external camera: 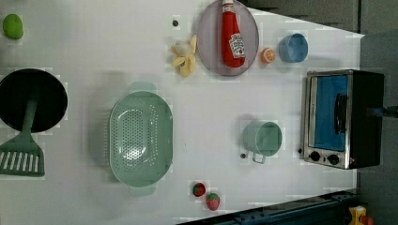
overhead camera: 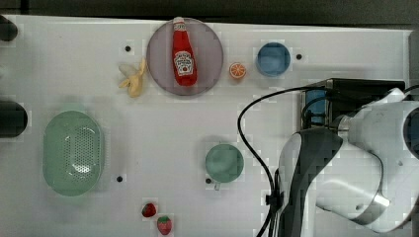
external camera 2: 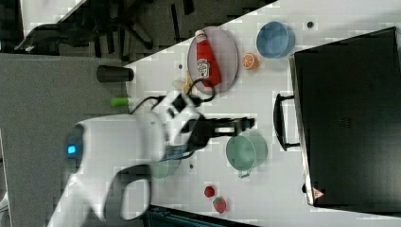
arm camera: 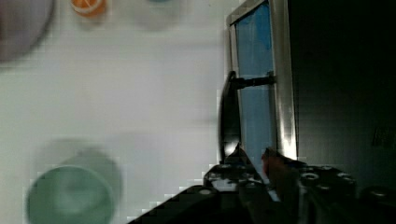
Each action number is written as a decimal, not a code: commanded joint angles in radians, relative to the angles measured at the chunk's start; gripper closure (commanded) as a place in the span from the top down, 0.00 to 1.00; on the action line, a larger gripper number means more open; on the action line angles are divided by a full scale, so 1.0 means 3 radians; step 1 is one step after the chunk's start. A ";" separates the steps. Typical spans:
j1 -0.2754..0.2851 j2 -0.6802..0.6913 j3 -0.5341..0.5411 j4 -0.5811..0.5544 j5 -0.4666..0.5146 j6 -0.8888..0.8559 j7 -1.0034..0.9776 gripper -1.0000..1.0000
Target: Flap open oven.
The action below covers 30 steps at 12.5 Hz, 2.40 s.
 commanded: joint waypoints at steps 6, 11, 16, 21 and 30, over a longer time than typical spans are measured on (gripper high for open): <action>-0.0065 0.0340 -0.0106 -0.0569 0.0001 0.1011 -0.0364 0.17; -0.0029 0.0523 -0.0050 -0.0663 -0.0013 0.1296 -0.0342 0.17; 0.0175 0.0635 0.0057 -0.0702 -0.0646 0.1296 0.0348 0.17; 0.0421 0.0901 0.0260 -0.0708 -0.1544 0.1219 0.1523 0.17; 0.1131 0.1608 0.0452 -0.0531 -0.2668 0.0511 0.3743 0.17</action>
